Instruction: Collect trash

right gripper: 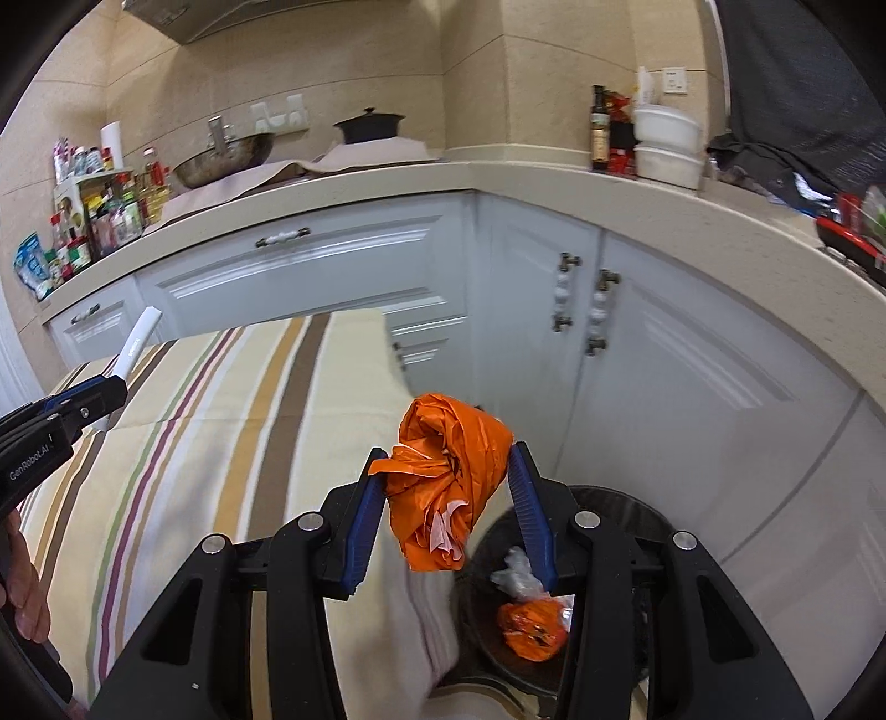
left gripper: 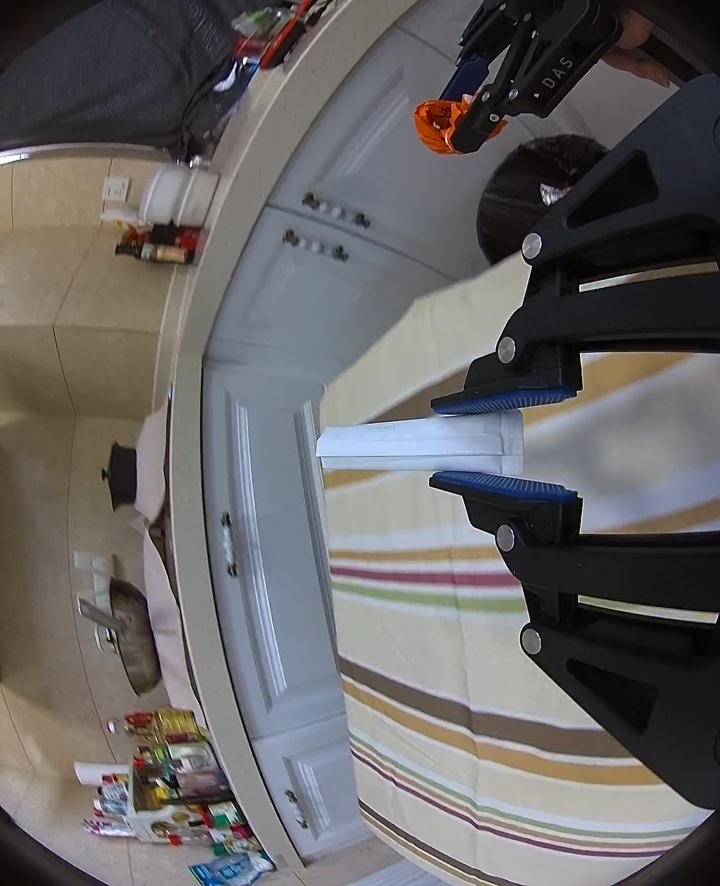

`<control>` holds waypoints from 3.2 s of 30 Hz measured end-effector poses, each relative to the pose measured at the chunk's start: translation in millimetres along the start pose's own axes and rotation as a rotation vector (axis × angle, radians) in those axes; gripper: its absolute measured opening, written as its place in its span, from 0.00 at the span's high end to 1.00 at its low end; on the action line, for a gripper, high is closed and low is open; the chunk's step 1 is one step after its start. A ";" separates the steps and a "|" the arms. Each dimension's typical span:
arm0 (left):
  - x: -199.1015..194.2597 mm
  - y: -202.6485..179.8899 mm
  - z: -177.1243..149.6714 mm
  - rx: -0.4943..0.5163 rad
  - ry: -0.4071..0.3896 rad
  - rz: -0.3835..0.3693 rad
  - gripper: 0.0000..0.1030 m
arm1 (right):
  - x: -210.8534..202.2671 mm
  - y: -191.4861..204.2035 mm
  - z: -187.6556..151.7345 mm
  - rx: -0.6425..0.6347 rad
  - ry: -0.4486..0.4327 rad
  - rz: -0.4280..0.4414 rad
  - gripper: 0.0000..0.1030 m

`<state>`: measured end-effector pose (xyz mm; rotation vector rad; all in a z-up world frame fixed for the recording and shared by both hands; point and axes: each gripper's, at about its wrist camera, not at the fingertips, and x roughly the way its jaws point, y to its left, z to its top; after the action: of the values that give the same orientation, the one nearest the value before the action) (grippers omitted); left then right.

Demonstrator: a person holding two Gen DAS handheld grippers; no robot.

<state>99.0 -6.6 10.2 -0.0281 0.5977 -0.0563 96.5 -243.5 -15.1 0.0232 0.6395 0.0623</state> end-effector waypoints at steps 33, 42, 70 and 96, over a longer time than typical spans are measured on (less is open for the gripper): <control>60.8 -189.3 -36.3 0.247 0.099 -0.246 0.80 | -7.4 -133.5 -50.5 0.207 0.017 -0.207 0.56; 84.1 -206.9 -36.0 0.257 0.135 -0.240 0.55 | 10.6 -144.0 -48.0 0.224 0.013 -0.227 0.36; 16.3 -149.5 -16.3 0.187 -0.006 -0.209 0.39 | -35.1 -89.9 -30.1 0.157 -0.064 -0.230 0.33; -85.6 -48.5 -37.9 0.100 -0.148 -0.181 0.20 | -118.5 -0.7 -52.4 0.047 -0.168 -0.233 0.25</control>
<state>4.8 -50.2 29.0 0.0110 0.4429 -0.2573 -29.6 -251.9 13.5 -0.0008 0.4724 -0.1783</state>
